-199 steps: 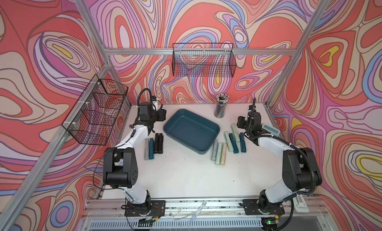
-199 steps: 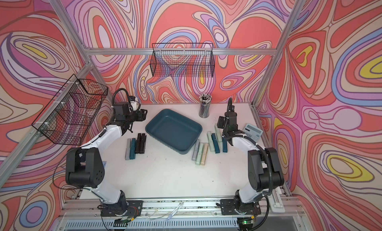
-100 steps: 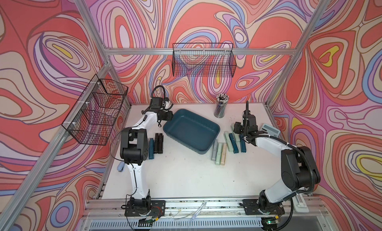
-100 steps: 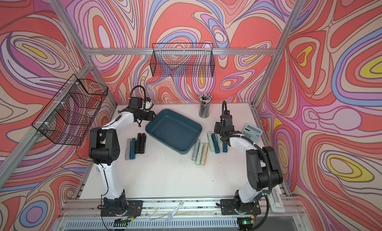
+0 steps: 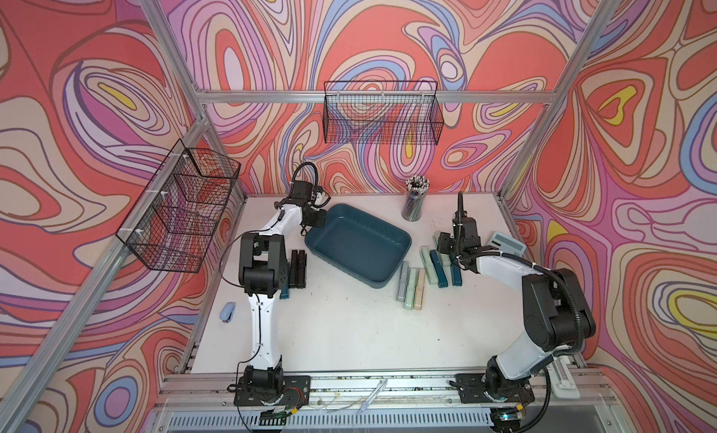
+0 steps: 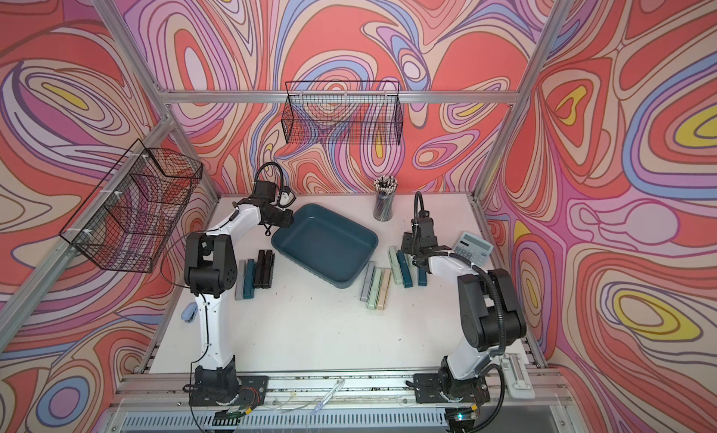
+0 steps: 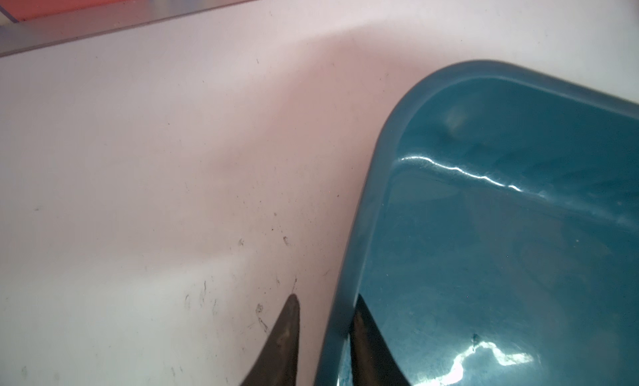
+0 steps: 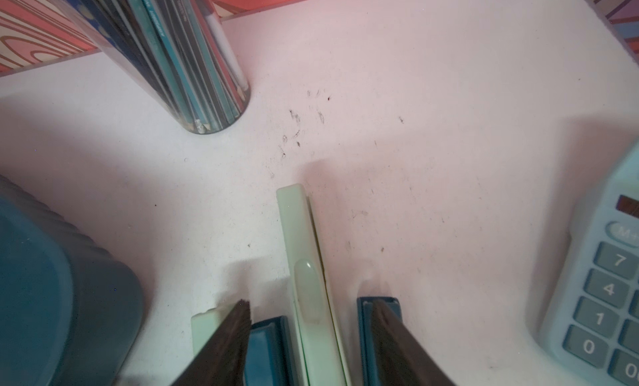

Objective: Put the pruning pliers into the storage box
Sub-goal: Adjust the storage box at the center of the board.

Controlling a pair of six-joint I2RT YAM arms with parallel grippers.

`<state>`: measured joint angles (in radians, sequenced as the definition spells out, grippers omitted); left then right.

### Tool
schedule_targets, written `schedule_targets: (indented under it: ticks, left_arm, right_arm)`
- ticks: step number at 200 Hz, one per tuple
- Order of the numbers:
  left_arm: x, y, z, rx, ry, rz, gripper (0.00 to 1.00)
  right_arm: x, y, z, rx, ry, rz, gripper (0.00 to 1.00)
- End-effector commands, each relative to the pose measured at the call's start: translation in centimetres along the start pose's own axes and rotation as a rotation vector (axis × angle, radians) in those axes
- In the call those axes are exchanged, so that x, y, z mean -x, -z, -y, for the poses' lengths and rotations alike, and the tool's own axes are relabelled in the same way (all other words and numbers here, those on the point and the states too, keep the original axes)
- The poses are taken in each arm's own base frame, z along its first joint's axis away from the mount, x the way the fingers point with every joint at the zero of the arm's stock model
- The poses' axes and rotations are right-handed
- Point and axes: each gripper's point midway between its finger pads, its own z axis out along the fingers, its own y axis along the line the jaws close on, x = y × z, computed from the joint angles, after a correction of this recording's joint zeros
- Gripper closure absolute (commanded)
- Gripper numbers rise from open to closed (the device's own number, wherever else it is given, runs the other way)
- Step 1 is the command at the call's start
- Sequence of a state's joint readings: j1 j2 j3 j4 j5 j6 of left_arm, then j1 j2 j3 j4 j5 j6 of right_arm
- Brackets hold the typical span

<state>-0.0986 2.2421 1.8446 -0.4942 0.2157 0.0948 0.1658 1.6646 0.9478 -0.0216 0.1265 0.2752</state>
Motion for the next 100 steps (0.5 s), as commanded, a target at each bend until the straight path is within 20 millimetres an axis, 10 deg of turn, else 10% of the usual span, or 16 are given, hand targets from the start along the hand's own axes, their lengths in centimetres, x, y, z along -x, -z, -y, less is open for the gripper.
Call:
schedule_targets:
  ticks: [1,100]
  left_arm:
    - [-1.6,0.0,0.1,0.017,-0.014,-0.056,0.86]
    - [-7.2,4.8,1.4,0.061,0.068,-0.042,0.94]
  right_arm:
    - [-0.6,-0.7,-0.1,-0.008,0.006,-0.020,0.42]
    - [-2.1,-2.5,-0.1,-0.033,0.117,-0.131,0.43]
